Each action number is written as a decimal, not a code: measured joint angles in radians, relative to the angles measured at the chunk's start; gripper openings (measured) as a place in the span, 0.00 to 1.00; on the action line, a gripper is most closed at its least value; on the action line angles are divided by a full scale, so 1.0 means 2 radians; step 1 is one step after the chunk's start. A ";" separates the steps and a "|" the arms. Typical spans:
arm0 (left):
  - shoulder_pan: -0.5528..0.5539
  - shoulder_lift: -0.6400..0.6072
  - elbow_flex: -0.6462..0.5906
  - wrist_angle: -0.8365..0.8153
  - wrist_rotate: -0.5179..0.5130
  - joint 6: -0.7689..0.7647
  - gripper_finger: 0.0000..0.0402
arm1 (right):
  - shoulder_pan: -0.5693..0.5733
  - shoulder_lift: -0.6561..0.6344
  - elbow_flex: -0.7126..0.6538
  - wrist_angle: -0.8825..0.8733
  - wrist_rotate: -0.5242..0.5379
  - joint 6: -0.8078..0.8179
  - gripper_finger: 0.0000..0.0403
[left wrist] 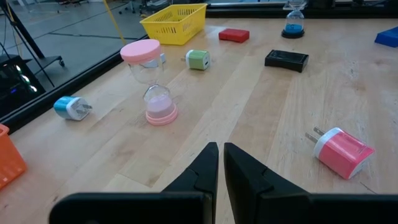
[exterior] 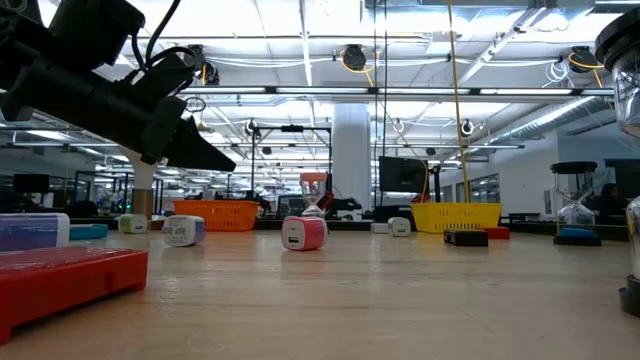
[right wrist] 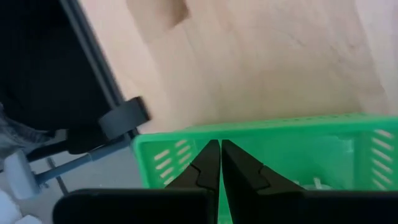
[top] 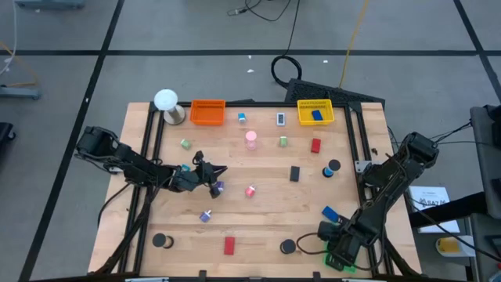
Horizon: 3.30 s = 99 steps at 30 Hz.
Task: Pick & Place Office items
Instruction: Put the pink hourglass into the orange basket
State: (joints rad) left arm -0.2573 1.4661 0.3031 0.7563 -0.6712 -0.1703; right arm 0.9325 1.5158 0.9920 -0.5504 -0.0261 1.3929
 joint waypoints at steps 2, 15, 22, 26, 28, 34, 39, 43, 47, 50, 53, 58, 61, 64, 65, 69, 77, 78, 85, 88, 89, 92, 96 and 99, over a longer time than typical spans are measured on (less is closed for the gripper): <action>0.000 0.000 0.000 -0.001 0.000 0.000 0.08 | -0.001 0.000 0.000 0.005 0.001 -0.009 0.03; 0.005 0.000 0.000 0.009 0.000 -0.005 0.08 | -0.004 -0.073 0.002 -0.009 0.070 -0.067 0.03; -0.012 0.000 0.000 0.009 0.000 0.014 0.08 | -0.042 -0.119 0.002 0.015 0.272 -0.278 0.03; -0.024 -0.018 0.000 0.009 0.000 0.021 0.08 | -0.092 -0.117 -0.006 0.091 0.353 -0.414 0.03; -0.025 -0.027 0.000 0.009 0.000 0.015 0.08 | -0.125 -0.115 -0.023 0.156 0.367 -0.475 0.03; -0.014 -0.046 0.000 0.007 0.000 0.005 0.08 | -0.237 -0.115 -0.083 0.316 0.347 -0.562 0.03; 0.003 -0.046 0.001 0.006 0.001 -0.007 0.08 | -0.322 -0.115 -0.122 0.395 0.296 -0.578 0.03; 0.034 -0.046 0.014 0.006 0.029 -0.021 0.08 | -0.369 -0.115 -0.136 0.416 0.292 -0.615 0.03; 0.070 -0.046 0.040 -0.010 0.099 -0.033 0.08 | -0.401 -0.115 -0.136 0.419 0.332 -0.639 0.03; 0.090 -0.046 0.070 -0.060 0.108 -0.039 0.08 | -0.418 -0.115 -0.136 0.419 0.340 -0.641 0.03; 0.112 -0.046 0.114 -0.150 0.117 -0.040 0.10 | -0.427 -0.115 -0.136 0.419 0.340 -0.641 0.03; 0.152 -0.046 0.190 -0.284 0.131 -0.059 0.24 | -0.432 -0.115 -0.136 0.419 0.339 -0.646 0.03; 0.175 -0.046 0.221 -0.312 0.147 -0.051 0.35 | -0.432 -0.115 -0.136 0.419 0.339 -0.654 0.03; 0.198 -0.037 0.242 -0.315 0.189 -0.056 0.47 | -0.430 -0.115 -0.136 0.419 0.338 -0.654 0.03; 0.205 -0.034 0.245 -0.316 0.200 -0.059 0.51 | -0.430 -0.115 -0.136 0.419 0.338 -0.655 0.03; 0.226 -0.004 0.255 -0.315 0.208 -0.061 0.65 | -0.430 -0.115 -0.136 0.416 0.338 -0.654 0.03; 0.243 0.073 0.284 -0.298 0.208 -0.043 0.81 | -0.430 -0.115 -0.136 0.413 0.338 -0.654 0.03; 0.244 0.081 0.287 -0.296 0.208 -0.041 0.83 | -0.430 -0.115 -0.136 0.413 0.338 -0.654 0.03; 0.252 0.124 0.317 -0.285 0.207 -0.037 0.86 | -0.430 -0.115 -0.136 0.411 0.338 -0.654 0.03; 0.259 0.143 0.328 -0.284 0.204 -0.037 0.86 | -0.429 -0.115 -0.136 0.411 0.337 -0.654 0.03; 0.261 0.148 0.331 -0.286 0.204 -0.037 0.86 | -0.429 -0.115 -0.136 0.411 0.333 -0.654 0.03; 0.264 0.164 0.340 -0.285 0.205 -0.033 0.86 | -0.429 -0.115 -0.136 0.411 0.321 -0.654 0.03; 0.263 0.179 0.346 -0.285 0.205 -0.019 0.80 | -0.429 -0.115 -0.136 0.411 0.297 -0.654 0.03; 0.263 0.185 0.349 -0.287 0.209 -0.020 0.69 | -0.429 -0.115 -0.136 0.412 0.285 -0.654 0.03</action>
State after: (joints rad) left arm 0.2691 1.8354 1.0010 0.1813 -0.2536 -0.2111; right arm 0.0738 1.2851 0.7197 0.2727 0.5444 0.0849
